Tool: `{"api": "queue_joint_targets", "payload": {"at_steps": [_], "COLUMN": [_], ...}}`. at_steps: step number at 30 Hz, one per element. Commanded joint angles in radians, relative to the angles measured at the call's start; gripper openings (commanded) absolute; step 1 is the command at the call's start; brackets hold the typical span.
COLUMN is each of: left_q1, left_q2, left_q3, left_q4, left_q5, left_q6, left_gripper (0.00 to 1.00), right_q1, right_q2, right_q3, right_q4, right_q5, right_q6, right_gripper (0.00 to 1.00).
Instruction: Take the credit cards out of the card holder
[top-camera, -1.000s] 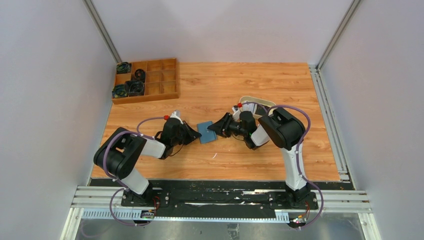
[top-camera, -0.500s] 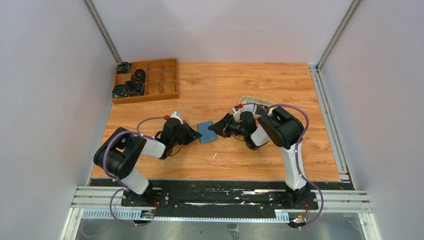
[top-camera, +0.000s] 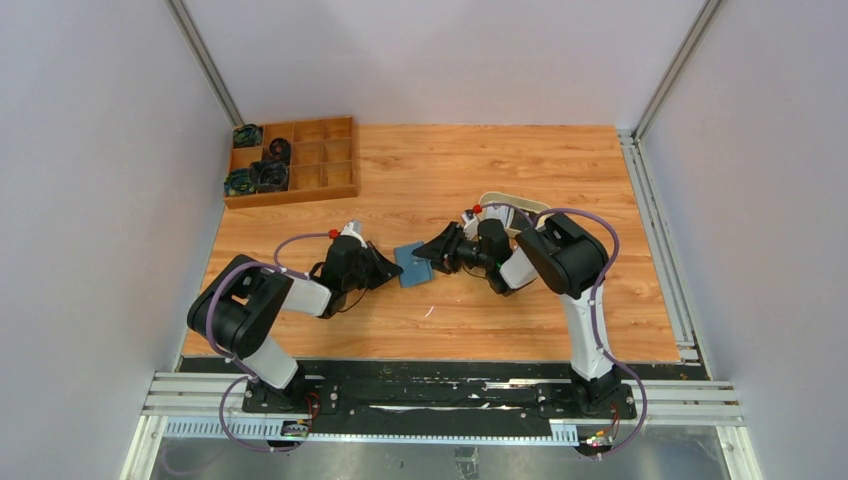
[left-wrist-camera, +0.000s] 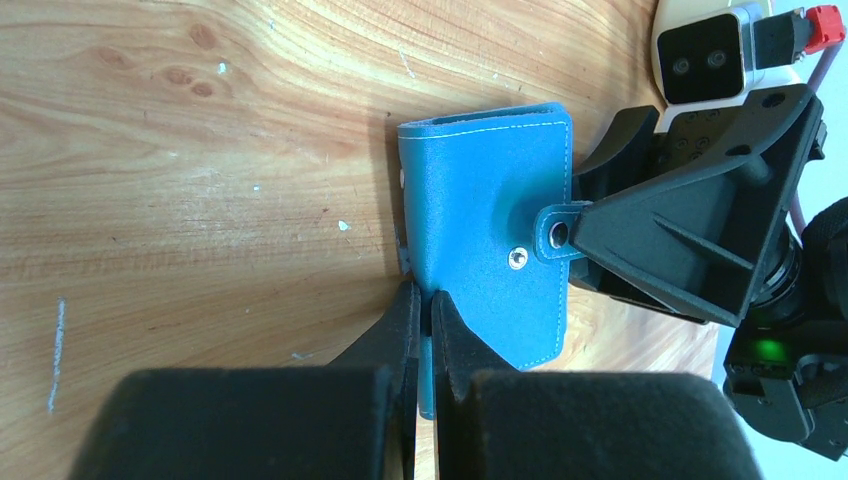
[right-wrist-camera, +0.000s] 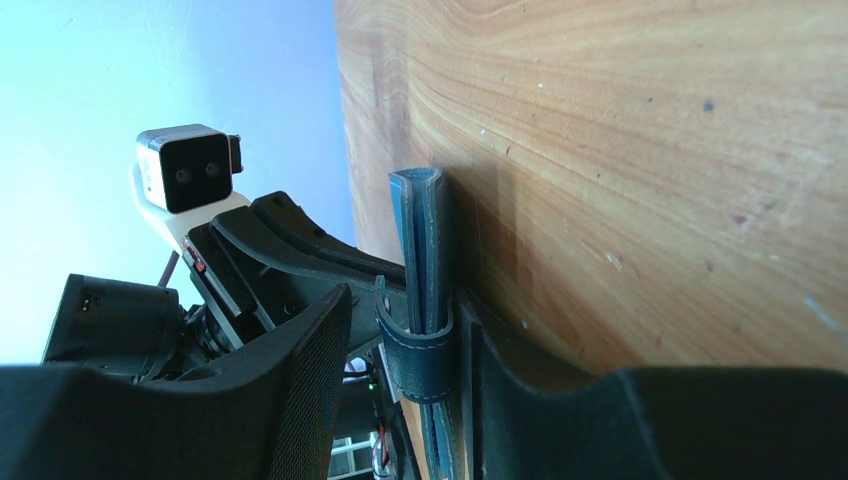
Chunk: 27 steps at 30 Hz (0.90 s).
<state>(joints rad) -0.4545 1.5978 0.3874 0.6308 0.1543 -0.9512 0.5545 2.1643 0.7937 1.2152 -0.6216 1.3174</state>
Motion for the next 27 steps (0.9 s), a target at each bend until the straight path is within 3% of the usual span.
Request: {"api": "queue_joint_targets", "payload": {"at_steps": [1,17,27], "left_q1": [0.000,0.000,0.000], "left_q2": [0.058,0.048,0.050], "left_q3": [-0.039,-0.018,-0.014], "left_q4": [-0.257,-0.294,-0.302], "left_q5": [-0.055,-0.070,-0.079], "left_q6": [0.087,0.109,0.111], "left_gripper": [0.00,0.00,0.00], "right_q1": [0.001,0.001,0.012], "right_q2": [0.008,-0.065,-0.058], "right_q3": [0.021,0.029,0.043], "right_q4": [-0.146,-0.453,-0.464], "right_q5": [0.028,0.049,0.011], "right_q6": [-0.019,-0.059,-0.069], "right_gripper": [0.47,0.36,0.31]}}
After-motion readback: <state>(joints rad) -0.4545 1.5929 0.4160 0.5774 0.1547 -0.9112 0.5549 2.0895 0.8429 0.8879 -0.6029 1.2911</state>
